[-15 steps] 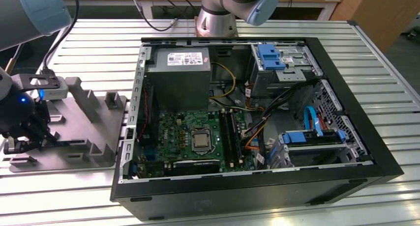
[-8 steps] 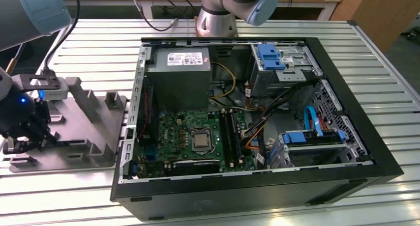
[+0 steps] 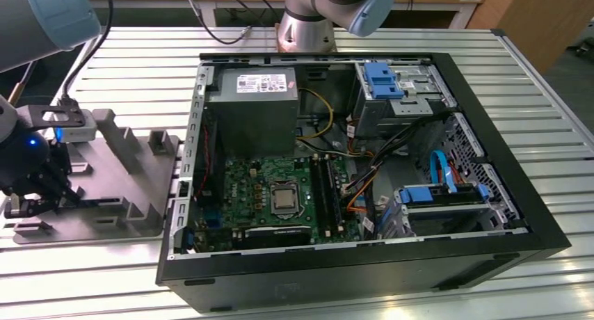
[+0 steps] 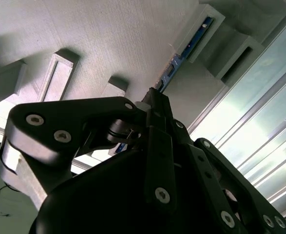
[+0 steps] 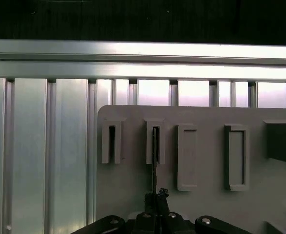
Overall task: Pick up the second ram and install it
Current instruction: 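Pick up the second ram and move it above second insertion slot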
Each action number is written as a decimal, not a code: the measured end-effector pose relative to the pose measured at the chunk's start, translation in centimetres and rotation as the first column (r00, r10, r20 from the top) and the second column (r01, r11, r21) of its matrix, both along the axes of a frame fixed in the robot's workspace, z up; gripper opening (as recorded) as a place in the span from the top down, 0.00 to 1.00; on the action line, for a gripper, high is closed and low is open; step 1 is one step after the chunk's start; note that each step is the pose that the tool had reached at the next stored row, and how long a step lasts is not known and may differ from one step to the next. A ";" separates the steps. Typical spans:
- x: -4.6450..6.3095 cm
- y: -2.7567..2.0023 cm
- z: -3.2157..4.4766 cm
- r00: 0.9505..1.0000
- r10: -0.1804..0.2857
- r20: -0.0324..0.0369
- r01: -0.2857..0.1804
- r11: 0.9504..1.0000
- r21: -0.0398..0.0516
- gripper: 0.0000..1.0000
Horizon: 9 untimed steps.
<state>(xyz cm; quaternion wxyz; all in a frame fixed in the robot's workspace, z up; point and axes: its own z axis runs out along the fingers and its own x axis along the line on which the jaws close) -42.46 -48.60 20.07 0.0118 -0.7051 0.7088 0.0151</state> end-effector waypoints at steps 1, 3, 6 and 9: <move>0.0 0.00 0.00 1.000 0.000 0.000 0.000 1.000 0.000 0.89; 0.0 0.00 0.02 1.000 -0.001 0.000 0.001 1.000 0.000 0.89; 0.0 0.00 0.61 1.000 -0.001 0.000 0.001 1.000 0.000 0.89; 0.0 0.00 1.10 1.000 -0.001 0.000 0.001 1.000 0.000 0.89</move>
